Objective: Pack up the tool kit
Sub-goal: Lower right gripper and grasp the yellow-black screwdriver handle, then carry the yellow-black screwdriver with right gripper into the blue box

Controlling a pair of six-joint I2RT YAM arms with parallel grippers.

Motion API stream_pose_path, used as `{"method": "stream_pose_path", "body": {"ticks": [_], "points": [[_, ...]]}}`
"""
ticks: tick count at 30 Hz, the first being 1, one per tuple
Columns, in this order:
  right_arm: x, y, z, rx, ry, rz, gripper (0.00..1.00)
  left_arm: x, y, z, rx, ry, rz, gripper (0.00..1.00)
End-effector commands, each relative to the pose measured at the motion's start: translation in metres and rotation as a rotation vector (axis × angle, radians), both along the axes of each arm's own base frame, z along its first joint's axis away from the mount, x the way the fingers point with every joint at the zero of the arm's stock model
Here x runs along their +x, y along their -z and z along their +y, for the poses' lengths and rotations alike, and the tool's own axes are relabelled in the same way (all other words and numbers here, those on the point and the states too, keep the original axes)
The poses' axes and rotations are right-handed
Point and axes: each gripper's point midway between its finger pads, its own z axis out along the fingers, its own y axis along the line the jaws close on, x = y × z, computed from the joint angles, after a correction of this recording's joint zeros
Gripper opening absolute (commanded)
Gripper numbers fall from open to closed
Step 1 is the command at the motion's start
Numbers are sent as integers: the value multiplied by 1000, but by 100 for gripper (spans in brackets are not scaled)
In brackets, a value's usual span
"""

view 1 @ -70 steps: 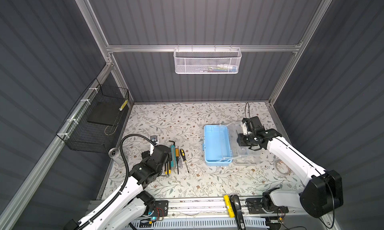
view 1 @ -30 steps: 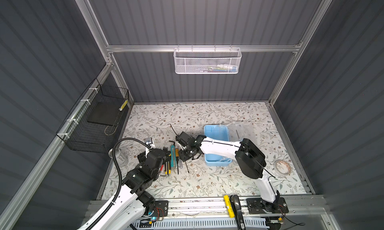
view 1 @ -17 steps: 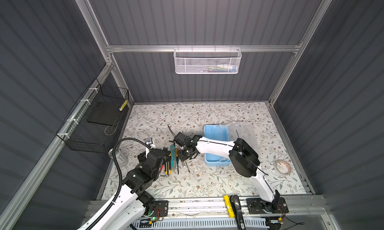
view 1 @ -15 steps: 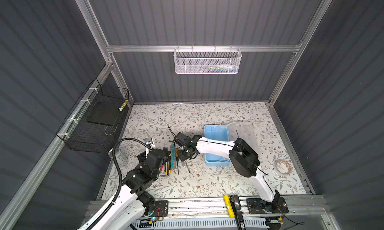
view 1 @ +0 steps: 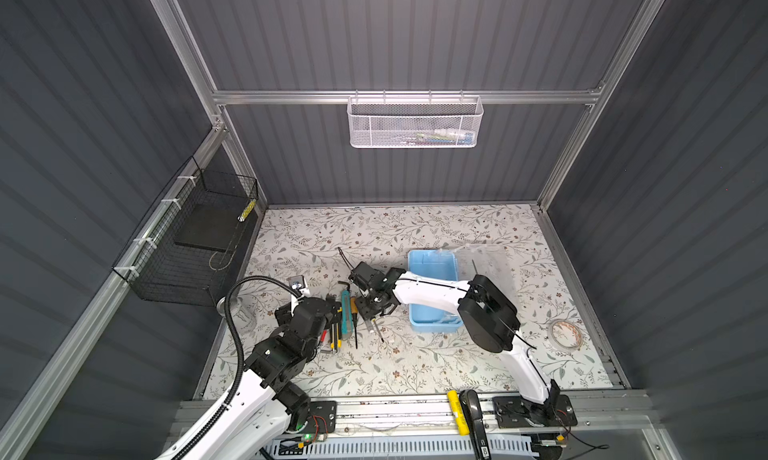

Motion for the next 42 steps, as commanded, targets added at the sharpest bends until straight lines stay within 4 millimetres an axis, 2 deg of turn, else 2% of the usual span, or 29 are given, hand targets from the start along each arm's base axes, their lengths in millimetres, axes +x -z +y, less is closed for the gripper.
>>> {"method": "stream_pose_path", "body": {"ticks": [1,4,9,18,28,36,39,41,42], "points": [[14,-16,2,40,16,-30,55,-1,3,1,9,3,4,99],[21,-18,0,53,30,-29,52,-1,3,1,9,2,4,99],[26,-13,-3,38,33,-34,42,-1,3,1,7,4,3,99],[24,10,-6,-18,26,-2,37,-1,4,0,11,7,9,99],[22,16,-6,-49,20,6,34,-1,3,0,8,9,8,99],[30,-13,-6,-19,24,-54,17,-2,3,0,7,9,6,99],[30,-32,-5,14,18,-68,10,-2,3,0,3,8,5,100],[29,-46,-6,46,12,-69,2,-2,3,0,5,9,6,99],[28,-53,-6,61,11,-69,1,-2,3,1,4,8,6,100]]}}
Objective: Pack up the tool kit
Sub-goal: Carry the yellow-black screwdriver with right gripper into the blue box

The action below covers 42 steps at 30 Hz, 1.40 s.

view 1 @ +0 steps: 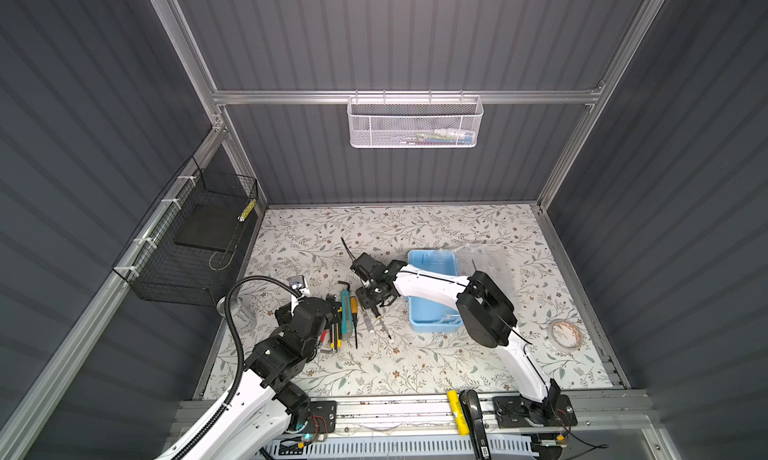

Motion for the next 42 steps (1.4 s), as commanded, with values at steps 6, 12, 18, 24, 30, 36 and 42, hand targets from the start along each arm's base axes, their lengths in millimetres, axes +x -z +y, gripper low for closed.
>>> {"method": "stream_pose_path", "body": {"ticks": [6,12,18,24,30,36,42], "points": [[3,-95,-26,149,1,-33,0,-2,2,1,5,6,4,99],[15,-155,-91,232,77,-60,0,-2,3,0,6,9,4,99],[33,-188,-194,184,247,-161,0,-1,3,0,6,12,5,99],[45,-185,-283,132,415,-181,0,0,5,-4,11,26,19,99],[55,-165,-337,33,521,-169,0,1,7,-5,20,28,28,100],[64,-152,-360,-56,545,-163,0,1,6,-5,20,30,27,99],[69,-129,-358,-68,540,-108,0,1,6,-5,17,30,27,99]]}}
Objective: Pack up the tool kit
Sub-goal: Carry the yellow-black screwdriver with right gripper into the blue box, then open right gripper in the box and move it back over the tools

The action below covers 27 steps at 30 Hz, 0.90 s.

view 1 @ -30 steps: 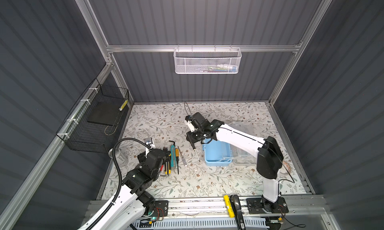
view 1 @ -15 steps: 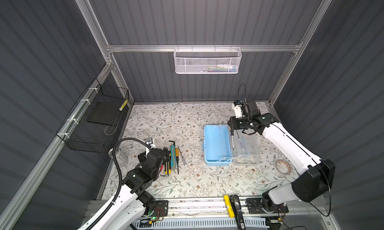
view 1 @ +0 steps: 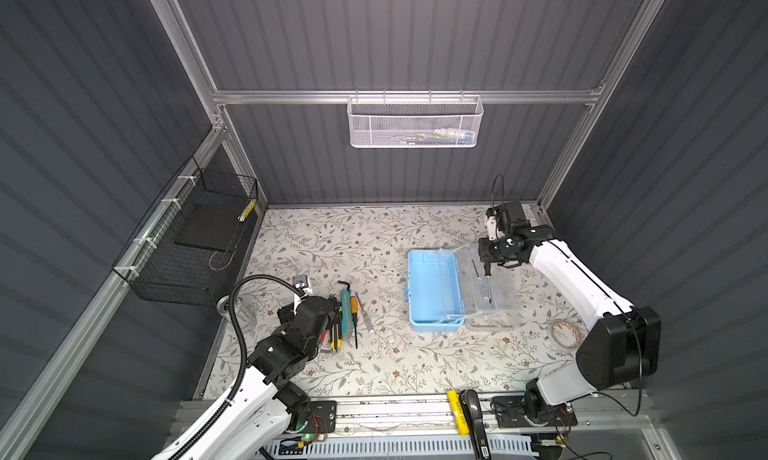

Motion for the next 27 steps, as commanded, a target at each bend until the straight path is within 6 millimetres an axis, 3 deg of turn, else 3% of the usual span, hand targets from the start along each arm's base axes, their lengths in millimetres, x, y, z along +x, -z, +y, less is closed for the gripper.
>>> {"method": "stream_pose_path", "body": {"ticks": [1,3,7,10,14,18,20,22,27], "points": [[-1,13,0,-11,-9,38,0,0,-1,0,9,12,-2,100],[1,17,0,-11,-3,40,2,0,-1,0,7,13,-4,99],[2,23,-1,-11,6,45,26,-1,-1,0,6,14,-5,99],[3,22,-3,-23,12,41,35,-1,-1,0,8,13,-4,99],[2,13,-2,-25,6,25,43,-1,-1,0,8,11,-5,99],[-2,-9,6,-40,-12,-21,45,-1,-2,1,4,9,-9,99],[-9,-20,28,-17,-62,-58,45,-1,-2,1,4,5,-11,99],[-20,-29,62,7,-139,-96,46,-2,-2,2,4,4,-12,100],[-59,-25,169,130,-349,-120,47,-2,-3,3,-1,-1,-17,99]]}}
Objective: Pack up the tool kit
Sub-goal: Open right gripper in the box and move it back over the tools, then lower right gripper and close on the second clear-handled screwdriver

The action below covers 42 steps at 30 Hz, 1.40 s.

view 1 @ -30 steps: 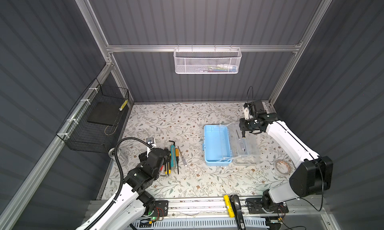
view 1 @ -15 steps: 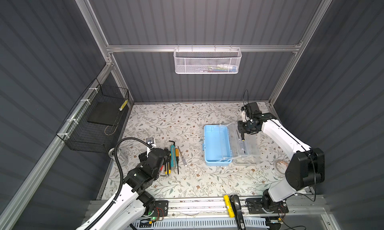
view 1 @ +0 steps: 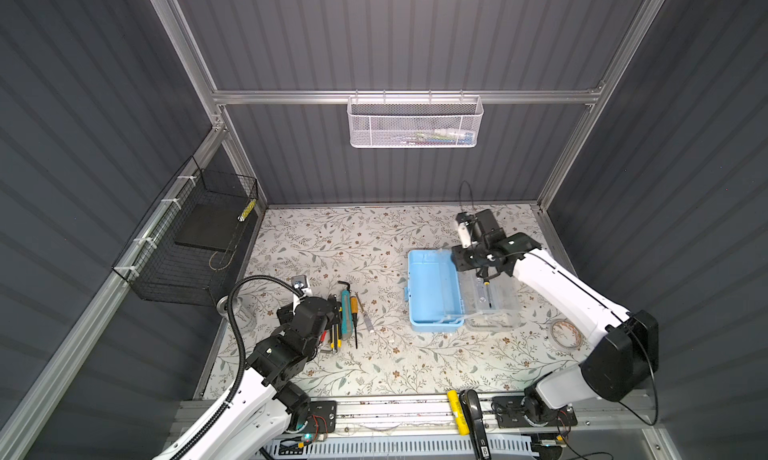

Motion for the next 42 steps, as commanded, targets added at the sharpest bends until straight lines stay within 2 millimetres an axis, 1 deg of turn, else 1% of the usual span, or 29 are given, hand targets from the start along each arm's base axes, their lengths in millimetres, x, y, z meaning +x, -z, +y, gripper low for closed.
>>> {"method": "stream_pose_path", "body": {"ticks": [1,3,4,5,7,10,13,17,19,24,30,37,42], "points": [[-25,10,67,111,-108,24,47,-1,0,3,9,-3,-5,99],[-43,23,107,150,-176,55,47,-2,0,3,9,-4,-5,100],[-53,32,127,156,-211,74,46,-2,0,3,9,-5,-5,99],[-62,45,142,136,-244,95,45,-2,0,3,10,0,-2,99],[-76,69,164,72,-263,117,44,-3,-1,3,9,-2,0,99],[-95,96,192,56,-307,187,45,-3,-2,4,4,-5,-7,99],[-106,115,207,3,-328,198,45,-4,-2,5,5,-10,-12,100],[-111,139,214,-97,-342,213,45,-4,-3,5,0,-6,-18,99],[-113,147,217,-120,-355,220,46,-4,-3,5,2,-5,-17,100],[-116,158,225,-116,-365,252,46,-4,-4,6,0,-6,-20,99],[-114,173,228,-154,-358,277,46,-5,-5,6,-5,-7,-25,100],[-111,184,226,-193,-342,287,46,-5,-5,6,-5,-8,-27,100],[-109,192,224,-225,-327,303,42,-5,-5,7,-4,-9,-26,99]]}}
